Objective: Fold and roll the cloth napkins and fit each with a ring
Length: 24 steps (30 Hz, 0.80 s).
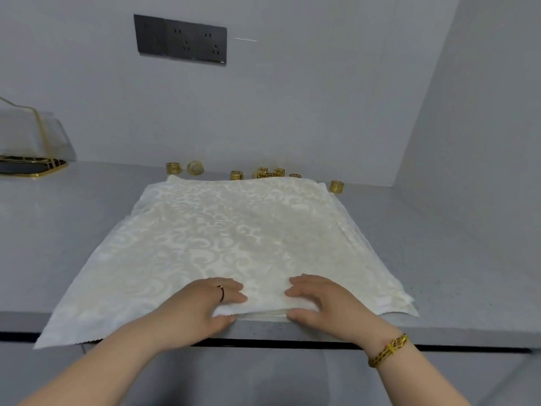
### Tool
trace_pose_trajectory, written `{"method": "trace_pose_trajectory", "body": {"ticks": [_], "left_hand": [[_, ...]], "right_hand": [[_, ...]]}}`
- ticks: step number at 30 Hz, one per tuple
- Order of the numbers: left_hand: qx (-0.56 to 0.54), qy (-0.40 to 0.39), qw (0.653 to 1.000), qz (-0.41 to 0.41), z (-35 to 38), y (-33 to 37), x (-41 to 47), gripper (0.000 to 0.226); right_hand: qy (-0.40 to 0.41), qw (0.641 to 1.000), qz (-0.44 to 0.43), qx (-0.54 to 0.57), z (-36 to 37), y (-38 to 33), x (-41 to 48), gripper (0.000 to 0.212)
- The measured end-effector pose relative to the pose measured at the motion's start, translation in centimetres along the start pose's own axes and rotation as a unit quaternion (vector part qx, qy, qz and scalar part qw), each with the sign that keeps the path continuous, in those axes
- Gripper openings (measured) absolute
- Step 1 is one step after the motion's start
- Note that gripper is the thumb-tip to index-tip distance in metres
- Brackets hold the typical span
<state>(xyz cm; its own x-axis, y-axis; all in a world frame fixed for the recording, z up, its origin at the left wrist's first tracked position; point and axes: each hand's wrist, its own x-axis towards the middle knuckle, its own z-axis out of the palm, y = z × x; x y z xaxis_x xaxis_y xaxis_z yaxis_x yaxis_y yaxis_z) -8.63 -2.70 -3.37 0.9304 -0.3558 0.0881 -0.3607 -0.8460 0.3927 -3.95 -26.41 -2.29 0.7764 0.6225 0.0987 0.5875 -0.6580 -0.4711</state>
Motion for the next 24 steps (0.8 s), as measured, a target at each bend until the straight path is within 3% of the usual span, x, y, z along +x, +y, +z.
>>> {"method": "trace_pose_trajectory", "body": {"ticks": [2,4,7,10,13,17,21,24], "left_hand": [[-0.050,-0.006,0.999,-0.018,-1.0,-0.3,-0.1,0.033],[-0.069,0.006,0.996,-0.051,-2.4,-1.0,-0.3,0.010],[-0.019,0.015,0.994,-0.107,-4.6,-2.5,-0.8,0.025],[0.115,0.023,0.978,-0.172,-6.5,-3.7,-1.9,0.009],[0.167,0.019,0.954,-0.247,-7.7,-5.7,-3.3,0.015],[-0.018,0.099,0.939,-0.330,-8.9,-9.5,-4.4,0.020],[-0.259,0.239,0.867,-0.354,-8.9,-10.5,-4.9,0.013],[-0.279,0.299,0.833,-0.372,-7.9,-11.1,-4.5,0.022]], "right_hand": [[0.000,1.000,0.010,-0.006,-0.5,0.4,0.1,0.040],[0.017,1.000,0.019,-0.003,-1.2,0.8,-0.1,0.026],[0.040,0.996,0.074,0.029,-2.8,1.5,-0.7,0.018],[0.068,0.990,0.117,0.039,-4.4,3.0,-1.6,0.033],[0.097,0.980,0.162,0.066,-5.6,4.6,-2.2,0.032],[0.122,0.958,0.220,0.140,-6.1,5.6,-2.5,0.031],[0.171,0.916,0.269,0.244,-5.8,6.2,-2.2,0.021],[0.189,0.900,0.286,0.269,-5.6,6.0,-1.4,0.029]]}}
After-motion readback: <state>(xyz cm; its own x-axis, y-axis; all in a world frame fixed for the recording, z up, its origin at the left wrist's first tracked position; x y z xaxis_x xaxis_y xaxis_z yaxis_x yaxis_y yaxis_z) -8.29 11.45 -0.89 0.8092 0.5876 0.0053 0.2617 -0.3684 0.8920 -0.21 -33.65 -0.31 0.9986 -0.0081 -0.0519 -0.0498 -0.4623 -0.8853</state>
